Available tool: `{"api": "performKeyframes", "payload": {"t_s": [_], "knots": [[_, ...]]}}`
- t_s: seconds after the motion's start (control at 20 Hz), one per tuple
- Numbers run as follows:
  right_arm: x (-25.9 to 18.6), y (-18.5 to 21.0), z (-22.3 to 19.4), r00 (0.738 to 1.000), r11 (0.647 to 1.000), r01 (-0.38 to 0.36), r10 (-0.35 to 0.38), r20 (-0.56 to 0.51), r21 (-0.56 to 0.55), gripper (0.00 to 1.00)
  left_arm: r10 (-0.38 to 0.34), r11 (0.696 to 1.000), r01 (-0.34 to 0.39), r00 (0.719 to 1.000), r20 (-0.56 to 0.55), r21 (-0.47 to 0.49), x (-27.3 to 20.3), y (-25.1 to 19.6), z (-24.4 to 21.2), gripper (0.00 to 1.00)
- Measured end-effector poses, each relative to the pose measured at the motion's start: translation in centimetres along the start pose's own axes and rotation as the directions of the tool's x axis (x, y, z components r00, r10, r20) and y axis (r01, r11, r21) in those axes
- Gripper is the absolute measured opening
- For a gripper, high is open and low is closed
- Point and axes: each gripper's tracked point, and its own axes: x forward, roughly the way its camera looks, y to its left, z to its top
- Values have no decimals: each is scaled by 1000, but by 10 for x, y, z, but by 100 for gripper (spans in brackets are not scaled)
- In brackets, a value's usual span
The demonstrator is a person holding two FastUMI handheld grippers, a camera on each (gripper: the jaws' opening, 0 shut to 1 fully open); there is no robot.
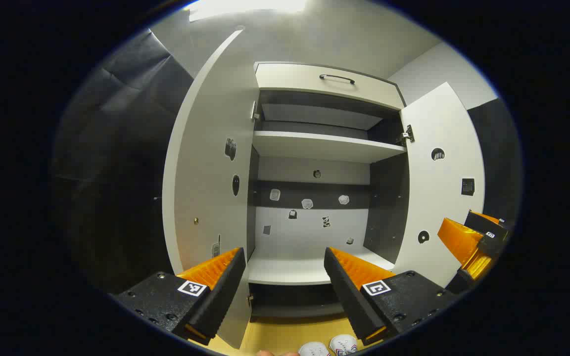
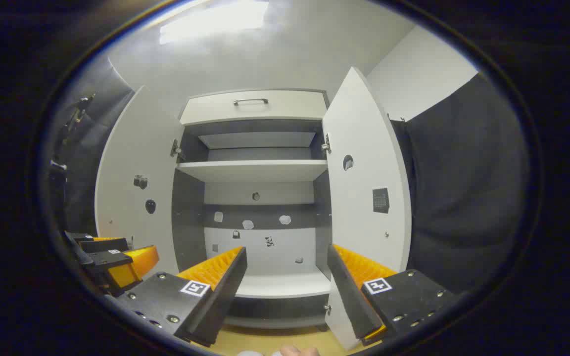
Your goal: Grab one shoe with the right hand and put it into the shoe cabinet, grab the other shoe with the left hand and put it into the shoe cabinet; then close the right door with the right hand and the left door with the left hand.
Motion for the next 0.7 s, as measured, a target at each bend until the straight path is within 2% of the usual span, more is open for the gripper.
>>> {"api": "performKeyframes", "payload": {"t_s": [0.45, 0.7], "knots": [[0, 4, -16, 999, 1000, 13, -13, -30, 0, 97, -6, 1000, 6, 1000, 2, 14, -3, 7, 2, 98], [4, 4, -59, 995, 1000, 4, -3, -103, 3, 97, -2, 1000, 2, 1000, 6, 22, -4, 10, 2, 98]]}}
